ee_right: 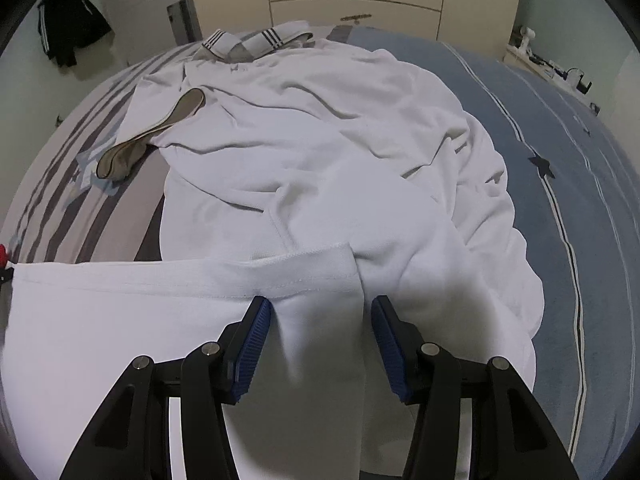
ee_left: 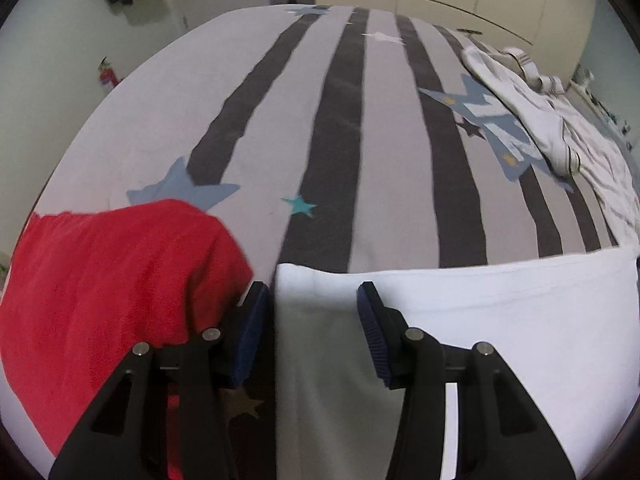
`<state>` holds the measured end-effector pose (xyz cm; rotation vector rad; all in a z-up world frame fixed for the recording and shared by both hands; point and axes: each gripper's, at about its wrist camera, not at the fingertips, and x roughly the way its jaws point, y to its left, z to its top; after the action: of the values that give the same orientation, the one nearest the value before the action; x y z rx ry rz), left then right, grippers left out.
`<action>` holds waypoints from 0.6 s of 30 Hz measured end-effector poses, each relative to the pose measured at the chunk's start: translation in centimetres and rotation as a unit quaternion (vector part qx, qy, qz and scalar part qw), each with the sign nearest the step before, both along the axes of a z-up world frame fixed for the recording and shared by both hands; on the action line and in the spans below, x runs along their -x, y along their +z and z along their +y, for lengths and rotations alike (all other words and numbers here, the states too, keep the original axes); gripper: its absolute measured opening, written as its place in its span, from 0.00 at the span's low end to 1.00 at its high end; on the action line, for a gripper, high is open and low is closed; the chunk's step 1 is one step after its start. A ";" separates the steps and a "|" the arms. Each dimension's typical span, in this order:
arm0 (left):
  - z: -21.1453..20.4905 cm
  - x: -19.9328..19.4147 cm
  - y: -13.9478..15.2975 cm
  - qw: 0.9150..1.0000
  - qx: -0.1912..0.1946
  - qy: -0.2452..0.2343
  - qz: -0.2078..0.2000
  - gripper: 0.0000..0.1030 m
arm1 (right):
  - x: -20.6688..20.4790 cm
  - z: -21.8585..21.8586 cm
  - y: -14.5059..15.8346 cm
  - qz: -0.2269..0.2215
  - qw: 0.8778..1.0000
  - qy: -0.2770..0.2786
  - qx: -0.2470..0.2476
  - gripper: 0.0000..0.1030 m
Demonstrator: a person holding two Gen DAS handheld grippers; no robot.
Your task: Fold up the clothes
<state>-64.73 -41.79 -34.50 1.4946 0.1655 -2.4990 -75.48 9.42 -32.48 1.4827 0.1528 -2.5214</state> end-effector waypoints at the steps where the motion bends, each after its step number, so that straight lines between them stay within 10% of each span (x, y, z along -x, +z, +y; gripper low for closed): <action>1: 0.3 0.0 -0.1 1.000 0.003 -0.006 -0.001 0.34 | 0.1 0.1 -0.1 -0.001 1.000 -0.003 0.003 0.47; 4: 0.9 0.2 0.0 1.000 0.001 -0.018 0.001 0.09 | 0.1 0.2 0.0 -0.001 1.000 0.005 0.017 0.43; 10: 0.9 -0.3 1.2 0.999 -0.009 -0.030 0.018 0.05 | -1.1 1.1 1.5 0.013 0.999 0.007 0.040 0.06; 18: 1.3 -3.9 4.3 0.997 -0.049 -0.031 0.058 0.05 | -3.2 2.4 3.7 0.036 0.997 0.004 0.069 0.03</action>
<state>-60.84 -40.48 -30.16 1.4103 0.2688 -2.6659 -72.30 11.80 -28.73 1.3370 -0.0044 -2.5231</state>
